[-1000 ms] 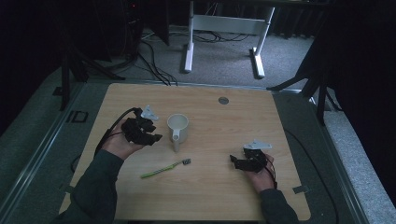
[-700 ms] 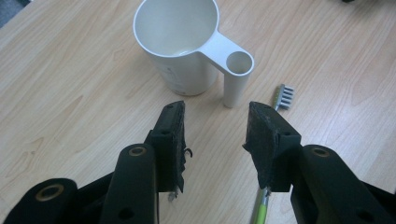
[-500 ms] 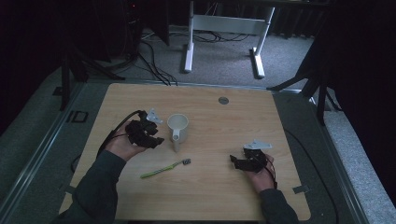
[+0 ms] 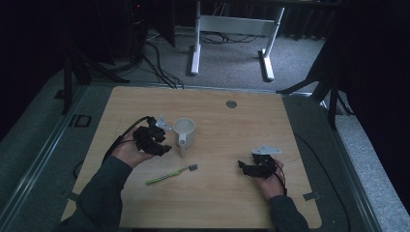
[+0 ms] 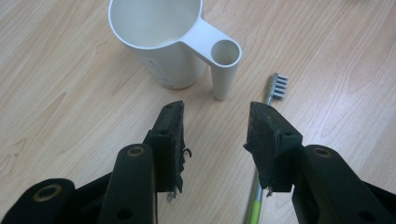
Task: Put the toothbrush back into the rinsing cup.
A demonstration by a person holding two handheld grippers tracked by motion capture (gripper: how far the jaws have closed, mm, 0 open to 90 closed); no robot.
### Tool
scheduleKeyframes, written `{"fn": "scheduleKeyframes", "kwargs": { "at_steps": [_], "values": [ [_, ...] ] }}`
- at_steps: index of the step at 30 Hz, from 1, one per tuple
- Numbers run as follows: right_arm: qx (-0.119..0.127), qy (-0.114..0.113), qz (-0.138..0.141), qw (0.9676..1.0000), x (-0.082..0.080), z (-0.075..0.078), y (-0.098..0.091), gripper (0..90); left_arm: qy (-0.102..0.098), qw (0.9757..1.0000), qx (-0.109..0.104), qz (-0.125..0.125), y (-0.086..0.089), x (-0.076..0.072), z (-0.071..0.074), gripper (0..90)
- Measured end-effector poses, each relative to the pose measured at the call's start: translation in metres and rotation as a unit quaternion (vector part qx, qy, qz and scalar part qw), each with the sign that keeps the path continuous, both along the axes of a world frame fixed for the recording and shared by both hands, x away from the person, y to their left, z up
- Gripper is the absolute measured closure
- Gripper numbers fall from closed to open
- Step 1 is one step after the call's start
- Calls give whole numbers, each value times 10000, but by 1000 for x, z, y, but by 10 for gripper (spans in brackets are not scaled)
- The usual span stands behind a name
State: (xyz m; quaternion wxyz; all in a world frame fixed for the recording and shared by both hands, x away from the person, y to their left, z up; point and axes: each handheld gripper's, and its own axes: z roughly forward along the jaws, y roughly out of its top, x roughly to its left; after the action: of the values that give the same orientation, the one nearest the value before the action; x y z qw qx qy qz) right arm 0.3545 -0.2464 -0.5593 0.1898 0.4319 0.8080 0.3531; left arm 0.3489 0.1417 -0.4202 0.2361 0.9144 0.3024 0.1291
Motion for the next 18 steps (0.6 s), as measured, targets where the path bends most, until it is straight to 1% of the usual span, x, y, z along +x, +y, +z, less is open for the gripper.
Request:
{"fn": "scheduleKeyframes", "kwargs": {
  "at_steps": [4,11,14,18],
  "values": [
    [0,0,0,10000,0,0,0,275,16,10000,25,-25,-1,0,-1,570],
    [0,1,-2,10000,0,0,0,275,73,9999,-6,-92,-3,1,-3,570],
    [-3,3,1,10000,0,0,0,275,90,9998,-2,-161,-3,0,-3,570],
    [-3,2,3,10000,0,0,0,275,117,9997,-57,-206,-2,1,-4,571]
  ]
}}
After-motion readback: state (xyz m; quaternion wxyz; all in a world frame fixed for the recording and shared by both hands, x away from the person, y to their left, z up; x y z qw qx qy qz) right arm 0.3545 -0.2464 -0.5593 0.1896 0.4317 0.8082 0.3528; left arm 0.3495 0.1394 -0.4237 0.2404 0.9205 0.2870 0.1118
